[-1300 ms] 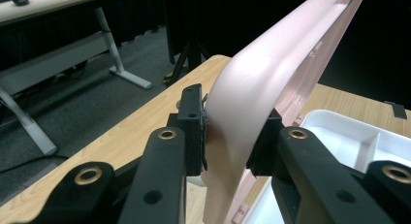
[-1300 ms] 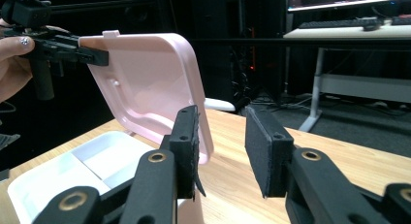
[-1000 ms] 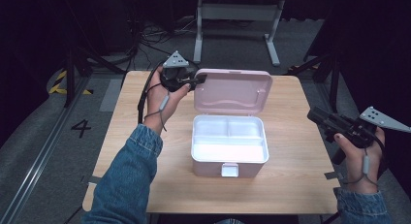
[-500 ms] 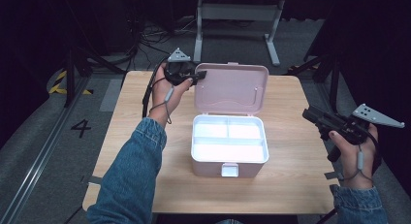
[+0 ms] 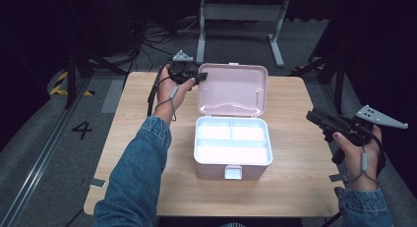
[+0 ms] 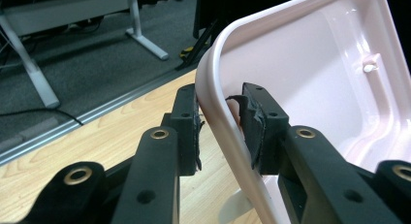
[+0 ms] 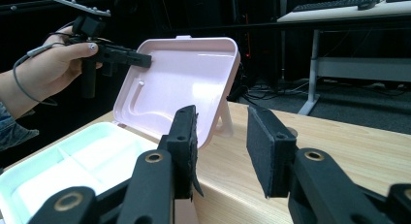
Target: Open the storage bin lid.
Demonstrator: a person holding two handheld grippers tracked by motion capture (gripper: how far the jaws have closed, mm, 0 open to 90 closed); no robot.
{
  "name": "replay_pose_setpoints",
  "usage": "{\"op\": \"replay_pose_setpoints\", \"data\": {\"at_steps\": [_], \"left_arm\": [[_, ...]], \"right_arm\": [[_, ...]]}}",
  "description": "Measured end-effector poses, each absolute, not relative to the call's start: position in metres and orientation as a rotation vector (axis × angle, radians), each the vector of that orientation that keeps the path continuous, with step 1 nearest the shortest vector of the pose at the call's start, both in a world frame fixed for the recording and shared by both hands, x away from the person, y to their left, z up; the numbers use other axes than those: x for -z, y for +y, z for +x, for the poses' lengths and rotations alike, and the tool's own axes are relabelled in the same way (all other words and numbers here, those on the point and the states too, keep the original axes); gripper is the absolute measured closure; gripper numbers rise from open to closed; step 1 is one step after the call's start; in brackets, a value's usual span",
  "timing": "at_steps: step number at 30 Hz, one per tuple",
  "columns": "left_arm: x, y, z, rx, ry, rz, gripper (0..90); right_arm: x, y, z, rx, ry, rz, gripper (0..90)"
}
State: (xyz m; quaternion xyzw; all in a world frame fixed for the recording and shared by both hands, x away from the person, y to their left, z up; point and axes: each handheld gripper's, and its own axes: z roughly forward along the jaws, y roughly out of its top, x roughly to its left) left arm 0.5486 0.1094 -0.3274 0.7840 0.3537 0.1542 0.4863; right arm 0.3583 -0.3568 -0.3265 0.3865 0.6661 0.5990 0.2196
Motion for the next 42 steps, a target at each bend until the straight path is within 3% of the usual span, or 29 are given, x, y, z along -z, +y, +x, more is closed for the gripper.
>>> {"op": "replay_pose_setpoints", "data": {"at_steps": [42], "left_arm": [[0.379,0.1,0.585,-0.251,1.041,2.046,69.4]], "right_arm": [[0.343,-0.355,0.372,-1.631,1.922,1.114,66.6]]}}
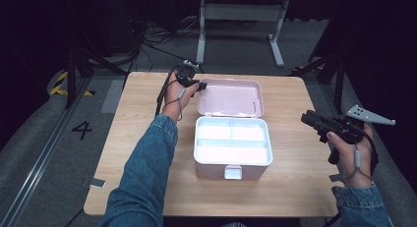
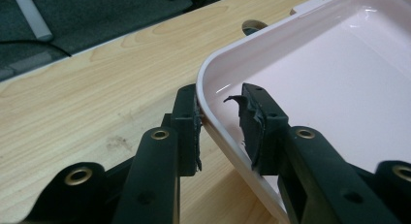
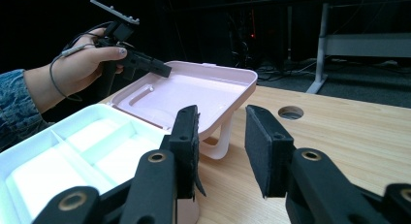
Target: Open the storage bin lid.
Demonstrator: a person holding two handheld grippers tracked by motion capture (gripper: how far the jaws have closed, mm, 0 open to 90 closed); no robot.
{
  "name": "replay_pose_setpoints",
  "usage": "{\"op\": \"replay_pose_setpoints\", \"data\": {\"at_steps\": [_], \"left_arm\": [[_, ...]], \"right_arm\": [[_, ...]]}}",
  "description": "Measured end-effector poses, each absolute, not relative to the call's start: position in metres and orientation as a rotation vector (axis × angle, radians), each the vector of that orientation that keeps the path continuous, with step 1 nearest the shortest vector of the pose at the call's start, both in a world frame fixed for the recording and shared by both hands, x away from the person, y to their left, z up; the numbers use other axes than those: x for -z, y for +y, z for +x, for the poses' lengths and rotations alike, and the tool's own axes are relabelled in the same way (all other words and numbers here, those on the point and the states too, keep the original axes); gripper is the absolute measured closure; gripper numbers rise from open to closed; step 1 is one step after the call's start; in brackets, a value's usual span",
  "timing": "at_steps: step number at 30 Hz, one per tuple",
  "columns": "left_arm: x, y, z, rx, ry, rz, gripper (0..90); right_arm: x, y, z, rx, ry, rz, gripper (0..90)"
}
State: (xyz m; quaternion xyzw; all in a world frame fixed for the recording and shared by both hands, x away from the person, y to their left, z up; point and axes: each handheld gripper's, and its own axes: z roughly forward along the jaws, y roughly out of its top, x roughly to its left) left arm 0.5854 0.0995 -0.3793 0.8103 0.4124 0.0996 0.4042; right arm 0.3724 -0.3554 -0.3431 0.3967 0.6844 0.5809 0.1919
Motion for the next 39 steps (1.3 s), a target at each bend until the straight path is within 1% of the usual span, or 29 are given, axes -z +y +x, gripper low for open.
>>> {"op": "replay_pose_setpoints", "data": {"at_steps": [7,24,26,29,31,39], "left_arm": [[0.389,0.1,0.587,-0.226,1.058,2.063,68.8],[0.396,0.102,0.587,-0.213,1.063,2.066,67.9],[0.395,0.103,0.586,-0.233,1.073,2.069,58.4],[0.391,0.108,0.582,-0.261,1.083,2.037,55.7],[0.386,0.112,0.579,-0.276,1.08,2.016,51.5],[0.349,0.125,0.547,-0.302,0.954,1.938,50.7]], "right_arm": [[0.345,-0.354,0.373,-1.624,1.933,1.115,66.6],[0.347,-0.354,0.375,-1.616,1.941,1.132,66.6],[0.347,-0.355,0.375,-1.618,1.943,1.132,66.5],[0.348,-0.355,0.376,-1.617,1.942,1.135,66.2],[0.349,-0.355,0.376,-1.611,1.943,1.141,66.0],[0.352,-0.352,0.378,-1.601,1.96,1.145,65.6]]}}
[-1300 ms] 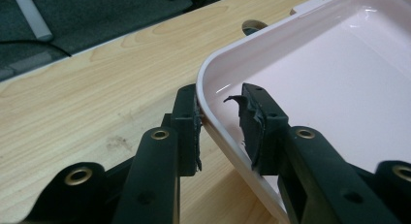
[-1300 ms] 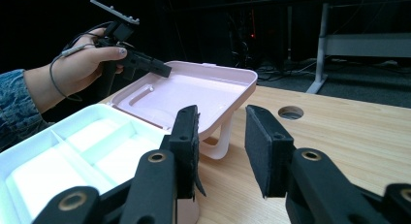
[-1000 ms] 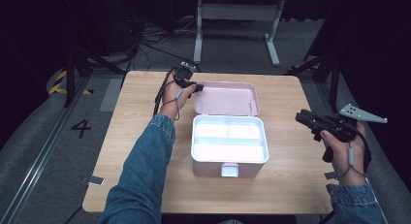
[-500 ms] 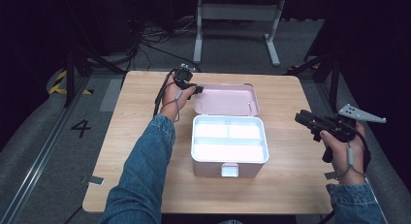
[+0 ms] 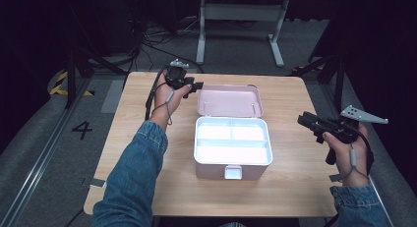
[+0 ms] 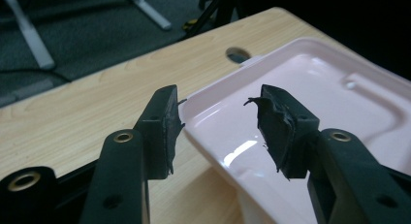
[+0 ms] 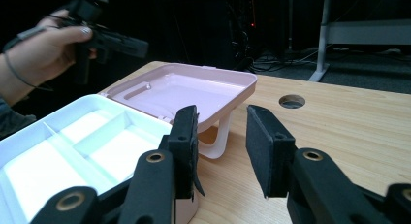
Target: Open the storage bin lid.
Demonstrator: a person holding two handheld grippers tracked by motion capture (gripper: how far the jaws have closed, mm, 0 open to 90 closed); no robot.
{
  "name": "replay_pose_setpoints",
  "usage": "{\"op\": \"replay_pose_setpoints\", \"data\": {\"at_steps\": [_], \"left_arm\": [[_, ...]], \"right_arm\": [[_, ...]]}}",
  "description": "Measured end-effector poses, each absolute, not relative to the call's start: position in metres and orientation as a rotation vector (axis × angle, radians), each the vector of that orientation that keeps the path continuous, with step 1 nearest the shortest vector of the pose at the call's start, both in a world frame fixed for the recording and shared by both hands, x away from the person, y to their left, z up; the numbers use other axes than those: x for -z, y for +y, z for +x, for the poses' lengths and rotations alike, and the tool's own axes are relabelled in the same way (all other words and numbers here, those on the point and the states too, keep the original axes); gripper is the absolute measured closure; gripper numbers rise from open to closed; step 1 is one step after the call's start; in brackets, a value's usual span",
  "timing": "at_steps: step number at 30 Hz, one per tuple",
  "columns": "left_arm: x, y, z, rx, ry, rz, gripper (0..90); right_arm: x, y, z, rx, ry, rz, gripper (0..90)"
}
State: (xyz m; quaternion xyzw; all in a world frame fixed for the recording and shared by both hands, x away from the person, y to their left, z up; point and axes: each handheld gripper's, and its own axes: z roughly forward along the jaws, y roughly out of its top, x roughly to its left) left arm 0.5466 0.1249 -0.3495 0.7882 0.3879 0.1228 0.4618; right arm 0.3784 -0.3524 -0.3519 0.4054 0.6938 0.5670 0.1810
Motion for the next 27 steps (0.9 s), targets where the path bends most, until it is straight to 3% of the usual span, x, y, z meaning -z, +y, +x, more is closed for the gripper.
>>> {"op": "replay_pose_setpoints", "data": {"at_steps": [13,27], "left_arm": [[0.299,0.154,0.461,-0.37,0.812,1.943,46.6],[0.31,0.205,0.394,-0.461,0.863,2.004,41.5]], "right_arm": [[0.349,-0.349,0.392,-1.568,1.985,1.111,55.9],[0.351,-0.338,0.409,-1.395,2.116,1.081,44.1]]}}
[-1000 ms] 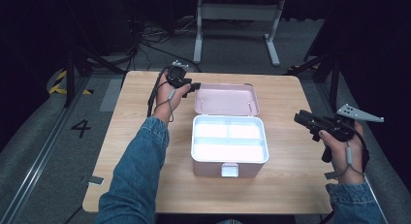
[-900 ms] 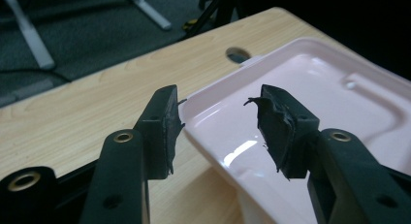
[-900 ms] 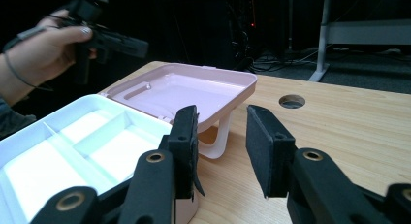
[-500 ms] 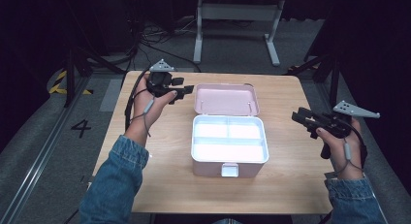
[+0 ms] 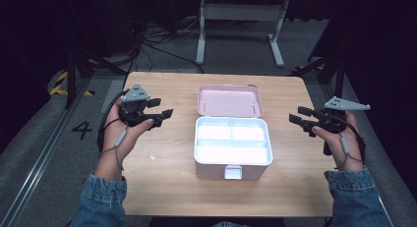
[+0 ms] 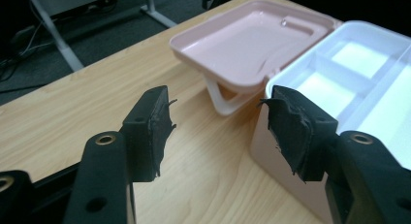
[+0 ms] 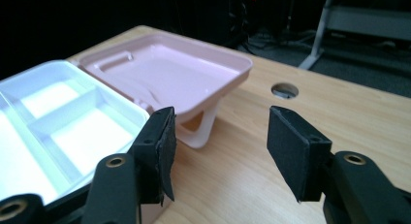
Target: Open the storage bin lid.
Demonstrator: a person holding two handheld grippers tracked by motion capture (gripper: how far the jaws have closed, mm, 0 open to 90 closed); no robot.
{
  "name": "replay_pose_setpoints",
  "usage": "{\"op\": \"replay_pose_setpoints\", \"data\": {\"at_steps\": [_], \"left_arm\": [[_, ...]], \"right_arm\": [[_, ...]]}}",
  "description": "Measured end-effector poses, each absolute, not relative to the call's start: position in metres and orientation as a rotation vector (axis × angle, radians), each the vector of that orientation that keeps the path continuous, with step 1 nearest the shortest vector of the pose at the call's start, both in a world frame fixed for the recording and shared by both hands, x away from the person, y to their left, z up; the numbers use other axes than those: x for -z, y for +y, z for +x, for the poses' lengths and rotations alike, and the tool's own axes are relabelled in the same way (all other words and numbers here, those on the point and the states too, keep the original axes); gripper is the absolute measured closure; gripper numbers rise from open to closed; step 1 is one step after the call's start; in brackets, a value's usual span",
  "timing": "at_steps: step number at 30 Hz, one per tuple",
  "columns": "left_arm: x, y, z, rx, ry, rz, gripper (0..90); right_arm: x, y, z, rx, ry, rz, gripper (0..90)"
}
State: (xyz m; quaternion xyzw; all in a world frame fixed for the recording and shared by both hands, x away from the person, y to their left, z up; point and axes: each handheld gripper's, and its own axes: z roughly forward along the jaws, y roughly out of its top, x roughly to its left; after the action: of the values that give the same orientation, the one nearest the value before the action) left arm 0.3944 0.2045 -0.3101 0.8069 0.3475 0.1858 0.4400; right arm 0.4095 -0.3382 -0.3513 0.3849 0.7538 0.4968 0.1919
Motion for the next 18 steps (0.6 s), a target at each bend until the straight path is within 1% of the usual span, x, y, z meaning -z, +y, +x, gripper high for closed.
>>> {"op": "replay_pose_setpoints", "data": {"at_steps": [6,8,11,16,18], "left_arm": [[0.327,0.224,0.372,-0.457,0.9,2.016,37.3],[0.335,0.23,0.371,-0.441,0.931,2.027,37.1],[0.345,0.238,0.369,-0.47,0.971,2.063,37.0],[0.357,0.248,0.368,-0.457,1.014,2.11,36.7],[0.365,0.252,0.37,-0.461,1.046,2.157,35.6]], "right_arm": [[0.356,-0.345,0.411,-1.344,2.144,1.114,42.5],[0.358,-0.348,0.411,-1.317,2.153,1.121,42.3],[0.361,-0.353,0.409,-1.273,2.174,1.136,42.2],[0.366,-0.358,0.409,-1.197,2.199,1.149,42.0],[0.369,-0.359,0.409,-1.17,2.21,1.153,41.9]]}}
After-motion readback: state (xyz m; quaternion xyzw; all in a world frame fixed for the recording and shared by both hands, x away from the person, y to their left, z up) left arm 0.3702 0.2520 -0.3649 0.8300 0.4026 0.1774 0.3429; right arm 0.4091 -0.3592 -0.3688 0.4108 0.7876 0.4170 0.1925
